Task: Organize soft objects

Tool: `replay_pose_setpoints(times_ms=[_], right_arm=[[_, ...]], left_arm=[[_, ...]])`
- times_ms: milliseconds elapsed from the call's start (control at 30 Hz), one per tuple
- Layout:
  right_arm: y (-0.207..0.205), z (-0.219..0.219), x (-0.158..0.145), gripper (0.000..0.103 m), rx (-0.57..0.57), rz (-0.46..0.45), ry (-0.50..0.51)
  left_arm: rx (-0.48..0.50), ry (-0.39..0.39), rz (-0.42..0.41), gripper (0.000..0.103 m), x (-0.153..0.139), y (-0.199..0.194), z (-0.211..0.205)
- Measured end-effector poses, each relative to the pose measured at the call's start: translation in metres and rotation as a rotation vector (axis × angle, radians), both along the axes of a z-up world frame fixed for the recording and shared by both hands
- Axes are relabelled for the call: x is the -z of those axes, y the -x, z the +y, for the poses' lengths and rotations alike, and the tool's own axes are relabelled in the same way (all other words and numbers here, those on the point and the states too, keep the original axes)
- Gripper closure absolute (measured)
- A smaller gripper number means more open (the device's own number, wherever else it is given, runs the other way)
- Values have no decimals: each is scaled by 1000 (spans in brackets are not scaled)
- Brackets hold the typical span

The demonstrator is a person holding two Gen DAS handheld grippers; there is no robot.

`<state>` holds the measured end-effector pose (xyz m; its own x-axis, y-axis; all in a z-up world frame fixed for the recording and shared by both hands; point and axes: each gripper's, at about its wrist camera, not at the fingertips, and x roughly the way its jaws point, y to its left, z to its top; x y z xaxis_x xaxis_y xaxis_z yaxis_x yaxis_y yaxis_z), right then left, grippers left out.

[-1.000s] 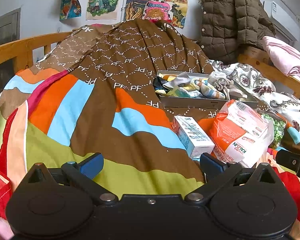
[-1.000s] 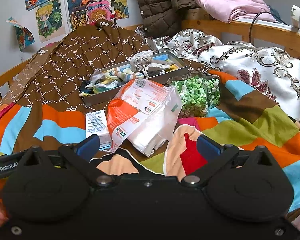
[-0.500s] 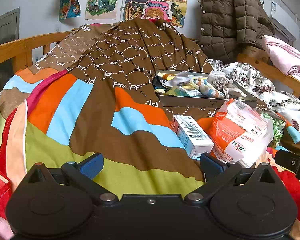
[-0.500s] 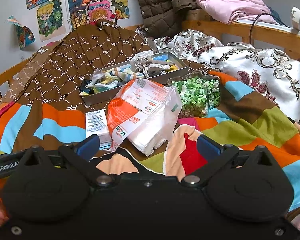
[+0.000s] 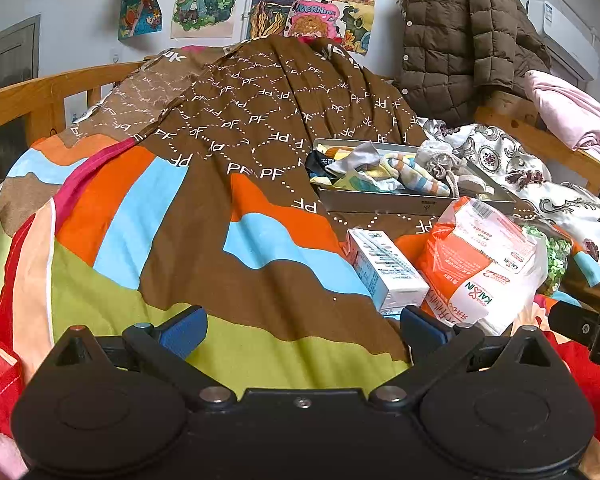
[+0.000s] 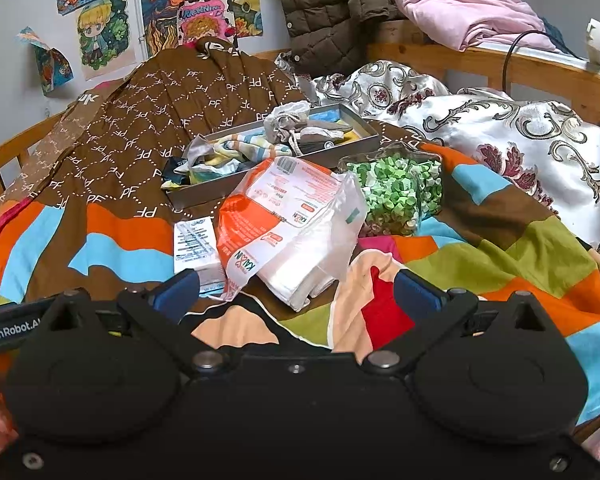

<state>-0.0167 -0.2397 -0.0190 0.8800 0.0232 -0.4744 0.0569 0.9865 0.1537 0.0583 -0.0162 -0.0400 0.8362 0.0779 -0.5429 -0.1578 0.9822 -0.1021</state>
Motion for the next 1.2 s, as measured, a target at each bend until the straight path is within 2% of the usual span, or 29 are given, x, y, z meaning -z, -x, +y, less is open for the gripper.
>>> replay_pose_setpoints(times_ms=[1200], right_arm=[[1,7,0,1,-5,3,8]], left_arm=[[1,0,1,1,0,0,-1]])
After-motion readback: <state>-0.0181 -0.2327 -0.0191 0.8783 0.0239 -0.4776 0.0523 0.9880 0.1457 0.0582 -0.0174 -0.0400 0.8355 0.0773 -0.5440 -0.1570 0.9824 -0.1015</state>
